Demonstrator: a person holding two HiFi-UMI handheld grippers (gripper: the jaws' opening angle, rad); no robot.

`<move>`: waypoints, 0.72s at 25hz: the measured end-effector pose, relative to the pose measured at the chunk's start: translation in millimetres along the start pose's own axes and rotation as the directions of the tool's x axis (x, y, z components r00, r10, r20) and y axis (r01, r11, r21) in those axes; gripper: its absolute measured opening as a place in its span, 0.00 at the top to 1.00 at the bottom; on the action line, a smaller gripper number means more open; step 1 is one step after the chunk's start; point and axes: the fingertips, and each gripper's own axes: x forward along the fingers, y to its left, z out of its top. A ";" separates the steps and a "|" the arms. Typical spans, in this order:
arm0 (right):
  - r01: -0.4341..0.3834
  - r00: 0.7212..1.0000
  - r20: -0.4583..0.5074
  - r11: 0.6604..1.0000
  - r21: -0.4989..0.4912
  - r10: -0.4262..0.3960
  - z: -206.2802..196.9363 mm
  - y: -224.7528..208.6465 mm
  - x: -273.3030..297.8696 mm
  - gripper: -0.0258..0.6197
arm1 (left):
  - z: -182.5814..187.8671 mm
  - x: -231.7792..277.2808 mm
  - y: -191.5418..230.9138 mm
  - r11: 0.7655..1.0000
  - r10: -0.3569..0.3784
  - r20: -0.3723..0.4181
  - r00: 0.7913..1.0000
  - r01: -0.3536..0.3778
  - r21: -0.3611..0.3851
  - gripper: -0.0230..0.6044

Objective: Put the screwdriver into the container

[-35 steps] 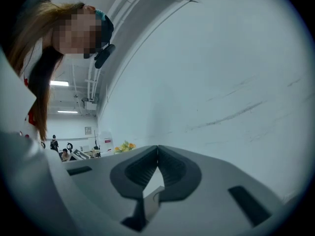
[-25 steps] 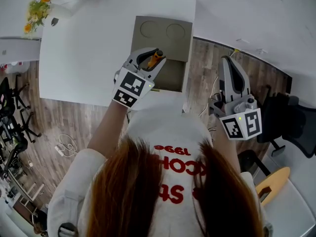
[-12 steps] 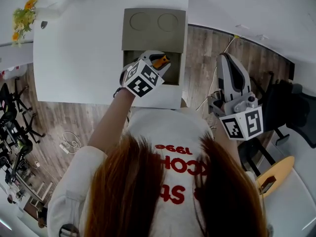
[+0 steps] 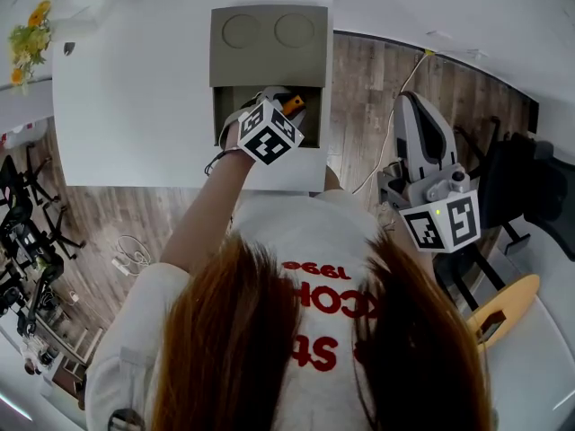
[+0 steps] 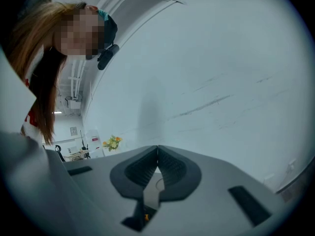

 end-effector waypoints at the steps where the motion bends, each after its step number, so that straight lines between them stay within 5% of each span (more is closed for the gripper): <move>1: 0.000 1.000 0.000 1.000 0.002 0.000 -0.6 -0.2 -0.2 0.95 | -1.3 1.6 0.3 1.000 0.004 -0.005 1.000 -0.004 0.002 0.76; 10: -0.016 1.000 -0.002 1.000 0.004 0.016 -0.6 1.3 0.5 0.95 | 3.0 -2.1 1.2 0.999 0.039 0.006 0.999 -0.039 0.030 0.73; 18: -0.052 0.998 0.019 0.999 -0.015 0.052 7.6 12.2 8.6 0.95 | 35.3 -44.0 13.8 0.996 0.090 0.137 0.986 -0.089 -0.010 0.77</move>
